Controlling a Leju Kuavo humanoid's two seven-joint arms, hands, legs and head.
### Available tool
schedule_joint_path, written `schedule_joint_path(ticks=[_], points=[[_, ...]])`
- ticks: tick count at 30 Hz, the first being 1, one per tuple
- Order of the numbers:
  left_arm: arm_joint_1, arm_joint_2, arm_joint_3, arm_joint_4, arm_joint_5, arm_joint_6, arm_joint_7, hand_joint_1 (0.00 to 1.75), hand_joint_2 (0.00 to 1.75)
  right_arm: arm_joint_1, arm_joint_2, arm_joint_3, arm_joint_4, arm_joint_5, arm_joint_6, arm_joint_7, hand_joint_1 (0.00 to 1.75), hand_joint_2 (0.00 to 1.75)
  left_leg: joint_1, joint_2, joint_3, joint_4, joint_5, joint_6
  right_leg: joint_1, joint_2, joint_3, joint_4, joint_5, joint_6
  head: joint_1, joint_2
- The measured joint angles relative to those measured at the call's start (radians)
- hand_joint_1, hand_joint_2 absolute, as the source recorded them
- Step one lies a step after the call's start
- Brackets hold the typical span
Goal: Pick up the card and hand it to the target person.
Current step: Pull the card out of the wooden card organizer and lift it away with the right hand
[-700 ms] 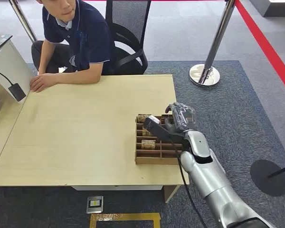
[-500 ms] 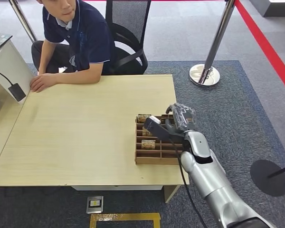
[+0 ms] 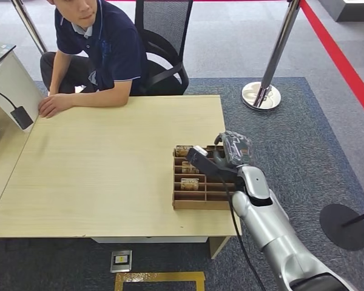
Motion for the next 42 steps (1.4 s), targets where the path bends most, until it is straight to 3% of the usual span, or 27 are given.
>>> schedule_joint_path(ticks=[3,7,9,19,29,31,35,37,40,42], points=[[0.0,0.0,0.0,0.0,0.0,0.0,0.0,0.0,0.0,-0.001,0.0,0.0,0.006,0.0,-0.001,0.0,0.95,1.75,0.0,0.0,0.0,0.0,0.0,0.0,0.0,0.0,0.0,0.0,0.0,0.0,0.0,0.0],[0.0,0.0,0.0,0.0,-0.004,0.0,0.0,0.0,0.0,-0.001,0.0,-0.001,0.01,0.0,-0.005,0.0,1.14,1.75,0.0,0.0,0.0,0.0,0.0,0.0,0.0,0.0,0.0,0.0,0.0,0.0,0.0,0.0],[0.0,0.0,0.0,0.0,-0.005,0.0,0.0,0.0,0.0,-0.001,0.0,-0.001,0.012,0.0,-0.007,0.0,1.14,1.75,0.0,0.0,0.0,0.0,0.0,0.0,0.0,0.0,0.0,0.0,0.0,0.0,0.0,0.0],[0.0,0.0,0.0,0.0,-0.004,0.0,0.001,0.0,0.0,0.004,0.0,-0.006,-0.002,0.012,-0.016,-0.003,0.95,1.75,0.0,0.0,0.0,0.0,0.0,0.0,0.0,0.0,0.0,0.0,0.0,0.0,0.0,0.0],[0.0,0.0,0.0,0.0,0.001,0.0,0.001,0.0,0.0,0.024,0.0,-0.006,-0.06,0.028,-0.008,-0.003,0.91,1.75,0.0,0.0,0.0,0.0,0.0,0.0,0.0,0.0,0.0,0.0,0.0,0.0,0.0,0.0],[0.0,0.0,0.0,0.0,0.001,0.0,0.001,0.0,0.0,0.027,0.0,-0.006,-0.074,0.032,-0.005,-0.003,1.01,1.75,0.0,0.0,0.0,0.0,0.0,0.0,0.0,0.0,0.0,0.0,0.0,0.0,0.0,0.0],[0.0,0.0,0.0,0.0,0.003,0.002,0.001,0.0,0.0,0.034,0.0,-0.006,-0.099,0.038,0.001,-0.003,1.72,1.75,0.0,0.0,0.0,0.0,0.0,0.0,0.0,0.0,0.0,0.0,0.0,0.0,0.0,0.0],[0.0,0.0,0.0,0.0,0.003,0.003,0.001,0.0,0.0,0.039,0.0,-0.005,-0.114,0.04,0.005,-0.006,1.57,1.75,0.0,0.0,0.0,0.0,0.0,0.0,0.0,0.0,0.0,0.0,0.0,0.0,0.0,0.0],[0.0,0.0,0.0,0.0,0.003,0.003,0.0,0.0,0.0,0.047,-0.001,-0.005,-0.136,0.041,0.013,-0.01,1.12,1.75,0.0,0.0,0.0,0.0,0.0,0.0,0.0,0.0,0.0,0.0,0.0,0.0,0.0,0.0],[0.0,0.0,0.0,0.0,0.003,0.003,0.0,0.0,0.0,0.05,-0.003,-0.005,-0.145,0.042,0.016,-0.01,1.07,1.75,0.0,0.0,0.0,0.0,0.0,0.0,0.0,0.0,0.0,0.0,0.0,0.0,0.0,0.0]])
